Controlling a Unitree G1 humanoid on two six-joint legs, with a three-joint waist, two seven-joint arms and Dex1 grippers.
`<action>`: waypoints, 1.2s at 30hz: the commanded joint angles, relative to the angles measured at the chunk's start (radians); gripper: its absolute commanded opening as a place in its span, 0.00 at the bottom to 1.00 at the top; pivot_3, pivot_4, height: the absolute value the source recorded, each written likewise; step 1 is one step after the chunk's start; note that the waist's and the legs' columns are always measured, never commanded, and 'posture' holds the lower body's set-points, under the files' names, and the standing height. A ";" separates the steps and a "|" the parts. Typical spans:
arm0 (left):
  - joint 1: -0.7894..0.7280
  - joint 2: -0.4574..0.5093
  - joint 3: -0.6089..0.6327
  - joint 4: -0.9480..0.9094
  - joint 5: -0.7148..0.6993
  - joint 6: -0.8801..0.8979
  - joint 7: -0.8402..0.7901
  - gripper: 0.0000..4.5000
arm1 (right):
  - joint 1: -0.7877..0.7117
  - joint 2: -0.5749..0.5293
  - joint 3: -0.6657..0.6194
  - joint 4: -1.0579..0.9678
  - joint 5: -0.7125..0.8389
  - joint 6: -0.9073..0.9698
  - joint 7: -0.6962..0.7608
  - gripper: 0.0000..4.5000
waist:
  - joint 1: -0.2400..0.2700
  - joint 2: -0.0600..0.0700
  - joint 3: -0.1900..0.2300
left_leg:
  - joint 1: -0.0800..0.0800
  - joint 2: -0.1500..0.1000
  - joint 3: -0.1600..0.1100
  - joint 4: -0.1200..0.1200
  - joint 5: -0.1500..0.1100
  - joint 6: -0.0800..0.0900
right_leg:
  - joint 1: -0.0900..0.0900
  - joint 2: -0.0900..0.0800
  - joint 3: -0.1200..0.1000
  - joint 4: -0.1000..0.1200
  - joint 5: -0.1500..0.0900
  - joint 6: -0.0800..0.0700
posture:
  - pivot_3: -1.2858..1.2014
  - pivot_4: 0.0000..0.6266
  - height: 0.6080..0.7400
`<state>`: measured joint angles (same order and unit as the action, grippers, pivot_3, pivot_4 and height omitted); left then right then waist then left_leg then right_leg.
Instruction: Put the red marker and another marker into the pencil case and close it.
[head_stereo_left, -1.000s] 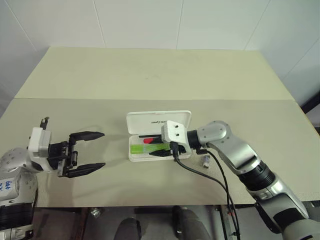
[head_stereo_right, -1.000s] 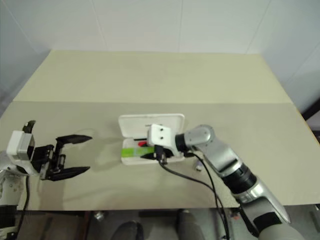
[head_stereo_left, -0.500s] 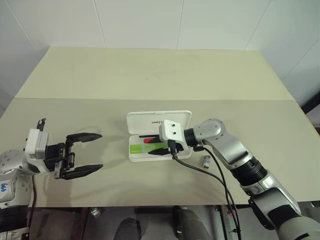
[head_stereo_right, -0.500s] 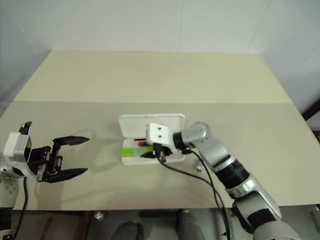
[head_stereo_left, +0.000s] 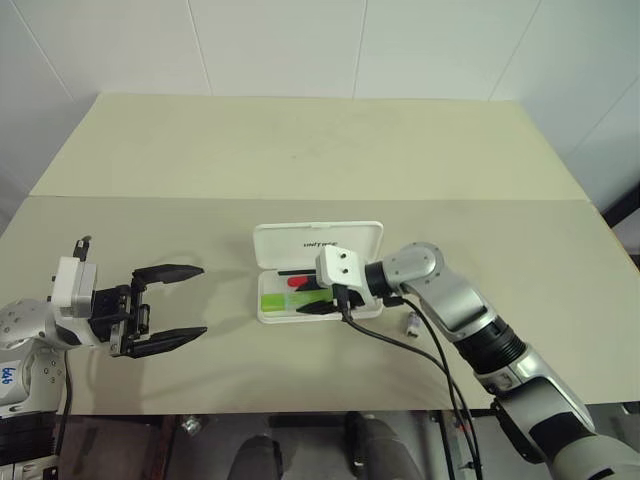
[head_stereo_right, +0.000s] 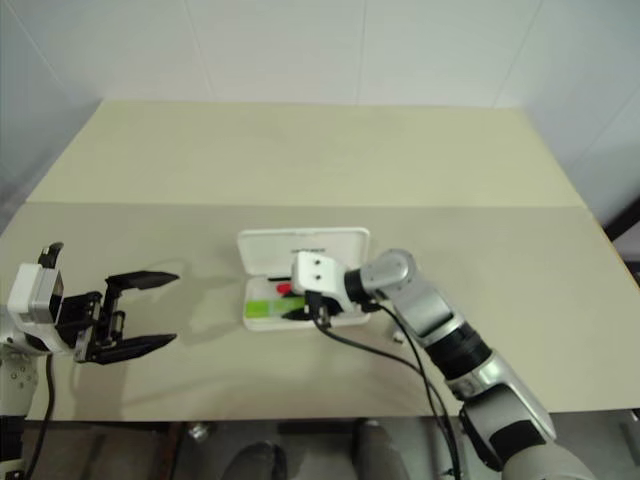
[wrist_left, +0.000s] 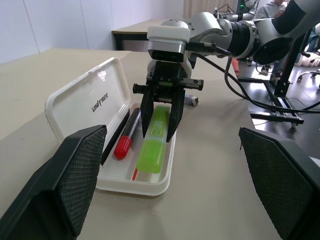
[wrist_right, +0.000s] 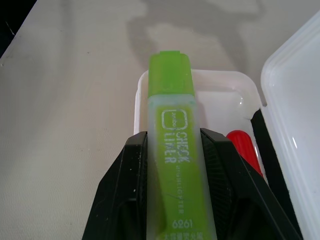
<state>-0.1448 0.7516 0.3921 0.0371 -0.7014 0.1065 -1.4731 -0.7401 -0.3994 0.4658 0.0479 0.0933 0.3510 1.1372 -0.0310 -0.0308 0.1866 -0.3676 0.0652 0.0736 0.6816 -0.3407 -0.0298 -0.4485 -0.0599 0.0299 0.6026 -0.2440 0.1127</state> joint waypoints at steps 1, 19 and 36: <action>0.000 0.004 0.020 -0.036 -0.018 -0.015 0.003 1.00 | 0.002 0.002 -0.013 -0.047 0.008 0.005 0.002 0.46 | 0.000 0.000 0.000 | 0.000 0.000 0.000 0.000 0.000 0.000 | 0.000 0.000 0.000 0.000 0.000 0.000 | 0.52 0.24 1.00; -0.043 -0.020 -0.023 -0.028 -0.016 -0.014 0.011 1.00 | 0.097 -0.132 -0.125 -0.284 0.078 0.145 -0.013 1.00 | 0.005 0.000 0.000 | 0.000 0.000 0.000 0.000 0.000 0.000 | 0.000 0.000 0.000 -0.001 0.000 0.000 | 0.52 0.24 1.00; -0.117 -0.076 -0.098 0.001 -0.018 -0.004 -0.026 1.00 | 0.371 -0.275 -0.423 -0.587 0.158 0.441 -0.242 1.00 | 0.009 0.000 0.000 | -0.001 -0.001 -0.001 0.001 -0.001 0.000 | 0.000 0.000 0.000 -0.002 0.000 -0.001 | 0.52 0.24 1.00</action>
<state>-0.2446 0.6753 0.2933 0.0489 -0.7032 0.1039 -1.4917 -0.3828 -0.6588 0.1072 -0.4604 0.2263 0.7469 0.9321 -0.0216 -0.0309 0.1866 -0.3692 0.0642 0.0730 0.6823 -0.3415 -0.0299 -0.4481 -0.0603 0.0301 0.6006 -0.2442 0.1123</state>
